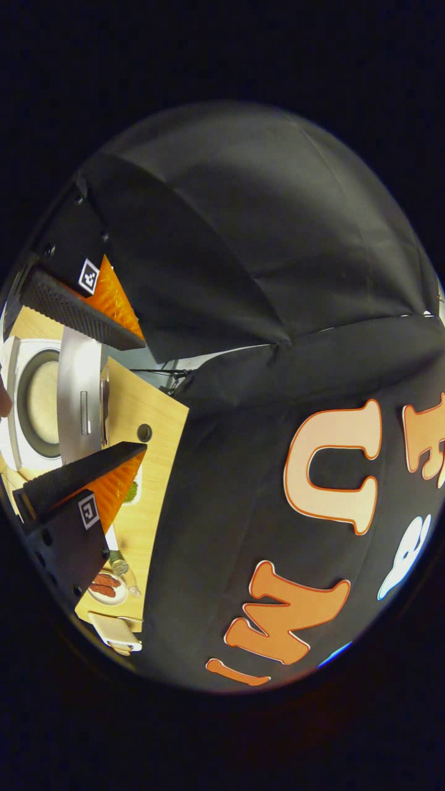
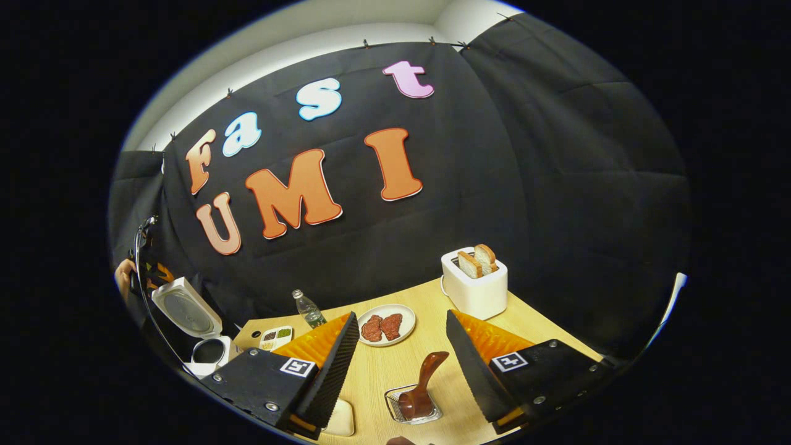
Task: Close the left gripper, press the button to open the rice cooker; take a wooden spoon from the chopstick holder with the right hand, scoop a spoonful of rice and pour it into the rice cooker, then put the wooden spoon back into the chopstick holder.
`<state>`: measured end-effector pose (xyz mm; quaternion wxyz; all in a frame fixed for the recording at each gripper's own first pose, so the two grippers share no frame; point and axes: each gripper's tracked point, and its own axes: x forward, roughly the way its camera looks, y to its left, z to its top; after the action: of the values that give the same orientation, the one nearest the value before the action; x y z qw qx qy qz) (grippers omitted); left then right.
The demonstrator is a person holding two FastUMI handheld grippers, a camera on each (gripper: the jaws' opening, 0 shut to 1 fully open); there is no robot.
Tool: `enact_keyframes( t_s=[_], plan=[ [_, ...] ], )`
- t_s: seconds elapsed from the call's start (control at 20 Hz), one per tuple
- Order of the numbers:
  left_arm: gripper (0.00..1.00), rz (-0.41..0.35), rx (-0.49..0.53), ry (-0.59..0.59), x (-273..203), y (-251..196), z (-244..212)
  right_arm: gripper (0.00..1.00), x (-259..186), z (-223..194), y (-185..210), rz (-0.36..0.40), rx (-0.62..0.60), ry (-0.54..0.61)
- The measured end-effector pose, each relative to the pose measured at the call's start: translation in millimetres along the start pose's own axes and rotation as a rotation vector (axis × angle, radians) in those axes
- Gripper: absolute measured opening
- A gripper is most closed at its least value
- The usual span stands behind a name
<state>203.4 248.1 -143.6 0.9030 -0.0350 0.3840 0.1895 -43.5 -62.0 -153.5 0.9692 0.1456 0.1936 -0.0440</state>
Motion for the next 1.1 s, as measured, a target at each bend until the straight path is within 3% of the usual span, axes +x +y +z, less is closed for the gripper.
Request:
enact_keyframes(
  t_s=[0.15,0.4,0.6,0.7,0.75,0.95,1.1],
  plan=[
    [1.0,-0.039,0.002,0.095,-15.2,-9.3,-42.0,0.89,4.9,-1.8,10.6,0.037,-0.019,0.02],
    [1.0,-0.037,0.049,0.316,-22.3,-9.3,-125.8,0.88,14.1,3.6,34.6,0.106,-0.011,0.02],
    [0.98,-0.036,0.096,0.399,-21.8,-12.2,-185.1,0.89,18.0,4.4,45.6,0.136,-0.041,0.024],
    [0.9,-0.027,0.078,0.452,-17.8,-12.1,-213.9,0.88,17.6,2.6,50.6,0.151,-0.053,0.03],
    [0.98,-0.025,0.06,0.479,-14.8,-14.4,-227.5,0.88,17.2,0.5,53.9,0.163,-0.056,0.034],
    [0.97,-0.022,-0.012,0.595,4.6,-16.0,-281.3,0.88,20.3,-4.3,63.3,0.184,-0.065,0.051],
    [0.96,-0.015,-0.02,0.576,3.6,-14.0,-280.1,0.89,21.3,-4.0,74.3,0.209,-0.077,0.049]
  ],
)
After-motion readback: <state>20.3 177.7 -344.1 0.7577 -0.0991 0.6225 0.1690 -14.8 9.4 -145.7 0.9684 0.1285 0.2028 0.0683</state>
